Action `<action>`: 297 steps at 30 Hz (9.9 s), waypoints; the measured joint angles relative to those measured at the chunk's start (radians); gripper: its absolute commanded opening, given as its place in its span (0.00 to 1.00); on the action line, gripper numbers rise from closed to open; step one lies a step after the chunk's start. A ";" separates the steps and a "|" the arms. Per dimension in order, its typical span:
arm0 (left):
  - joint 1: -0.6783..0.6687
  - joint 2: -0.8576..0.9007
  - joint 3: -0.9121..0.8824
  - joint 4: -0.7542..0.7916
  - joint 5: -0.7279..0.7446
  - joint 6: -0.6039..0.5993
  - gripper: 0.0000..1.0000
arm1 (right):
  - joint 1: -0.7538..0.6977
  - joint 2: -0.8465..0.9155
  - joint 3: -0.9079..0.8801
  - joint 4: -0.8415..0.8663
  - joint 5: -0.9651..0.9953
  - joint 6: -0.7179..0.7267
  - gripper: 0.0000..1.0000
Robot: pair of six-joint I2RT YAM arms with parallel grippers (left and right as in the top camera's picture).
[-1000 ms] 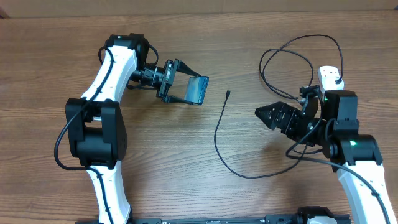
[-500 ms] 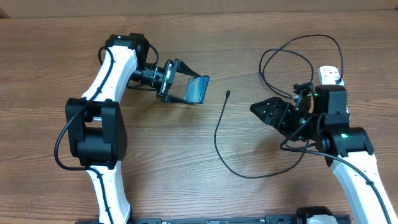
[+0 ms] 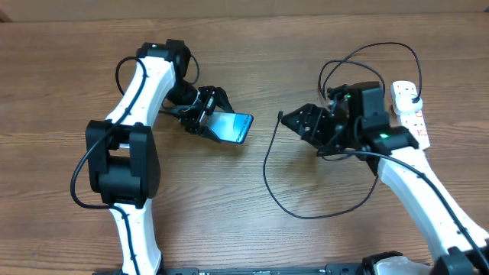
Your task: Plug charger to phone and switch on socket
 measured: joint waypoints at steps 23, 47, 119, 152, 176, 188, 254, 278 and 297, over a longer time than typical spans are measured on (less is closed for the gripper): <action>-0.105 0.000 0.001 0.037 -0.158 -0.135 0.69 | 0.252 0.294 0.003 0.364 0.026 0.323 0.46; -0.105 0.000 0.001 0.039 -0.100 -0.138 0.70 | 0.269 0.317 0.004 0.394 0.045 0.398 0.17; -0.144 0.000 0.016 1.550 0.608 -0.327 0.65 | 0.123 -0.010 0.042 0.572 0.537 0.837 0.04; -0.150 0.001 0.016 1.548 0.552 -0.430 0.25 | 0.128 -0.006 0.049 0.592 0.546 0.951 0.04; -0.151 0.001 0.016 1.545 0.543 -0.420 0.04 | 0.127 -0.004 0.054 0.615 0.517 0.961 0.21; -0.121 0.001 0.016 1.460 0.551 -0.148 0.04 | 0.109 -0.004 0.068 0.421 0.490 0.817 0.56; 0.262 -0.197 0.017 0.266 0.200 0.850 0.04 | 0.097 0.733 0.602 -0.303 0.307 -0.032 0.33; 0.262 -0.197 0.017 0.238 0.199 0.850 0.04 | 0.097 0.784 0.609 -0.273 0.287 0.003 0.04; 0.262 -0.197 0.017 0.215 0.209 0.853 0.04 | 0.017 0.647 0.608 -0.309 -0.048 -0.355 0.04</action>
